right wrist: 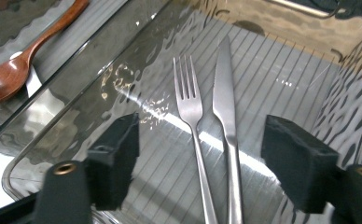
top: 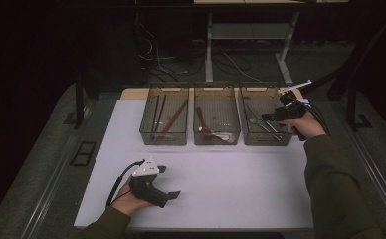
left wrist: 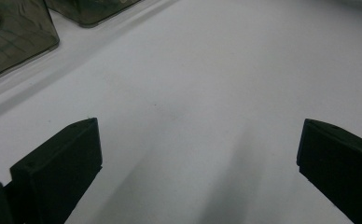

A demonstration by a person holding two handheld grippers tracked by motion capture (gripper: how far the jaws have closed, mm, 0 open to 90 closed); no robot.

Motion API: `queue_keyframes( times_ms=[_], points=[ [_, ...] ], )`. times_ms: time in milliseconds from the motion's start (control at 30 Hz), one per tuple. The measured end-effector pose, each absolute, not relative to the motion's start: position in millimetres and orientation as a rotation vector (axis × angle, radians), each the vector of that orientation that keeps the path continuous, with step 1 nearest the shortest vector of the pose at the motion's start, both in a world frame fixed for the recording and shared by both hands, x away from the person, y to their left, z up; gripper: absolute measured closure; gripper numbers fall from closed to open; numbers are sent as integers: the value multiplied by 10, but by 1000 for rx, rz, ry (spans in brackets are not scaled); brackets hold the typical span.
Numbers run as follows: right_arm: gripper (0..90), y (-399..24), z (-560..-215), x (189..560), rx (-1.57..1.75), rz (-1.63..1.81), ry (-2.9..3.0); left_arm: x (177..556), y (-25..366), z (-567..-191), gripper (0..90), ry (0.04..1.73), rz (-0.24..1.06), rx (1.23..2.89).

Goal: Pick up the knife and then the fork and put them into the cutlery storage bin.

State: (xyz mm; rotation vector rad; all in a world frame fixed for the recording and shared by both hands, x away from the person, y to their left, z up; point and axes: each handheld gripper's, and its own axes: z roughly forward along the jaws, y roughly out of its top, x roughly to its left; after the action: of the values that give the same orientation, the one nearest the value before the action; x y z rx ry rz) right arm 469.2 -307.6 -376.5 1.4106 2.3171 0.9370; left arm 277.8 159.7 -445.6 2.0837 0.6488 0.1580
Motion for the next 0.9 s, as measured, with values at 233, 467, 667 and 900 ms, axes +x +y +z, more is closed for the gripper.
queue_keyframes(
  times_ms=[233, 467, 667, 900],
  points=[
    [180, -3082, -3776, 4606, 1342, 978, 2300, 2782, 1607, -4458, 0, 660, 156, 2075],
    [171, -3095, -3760, 4446, 1308, 1062, 2295, 2784, 1616, -4454, 0, 661, 154, 2070],
    [171, -3125, -3724, 4280, 1266, 1129, 2278, 2784, 1606, -4456, 0, 663, 152, 2074],
    [171, -3121, -3697, 4094, 1219, 1191, 2267, 2785, 1618, -4459, 0, 664, 146, 2069]
  ],
)
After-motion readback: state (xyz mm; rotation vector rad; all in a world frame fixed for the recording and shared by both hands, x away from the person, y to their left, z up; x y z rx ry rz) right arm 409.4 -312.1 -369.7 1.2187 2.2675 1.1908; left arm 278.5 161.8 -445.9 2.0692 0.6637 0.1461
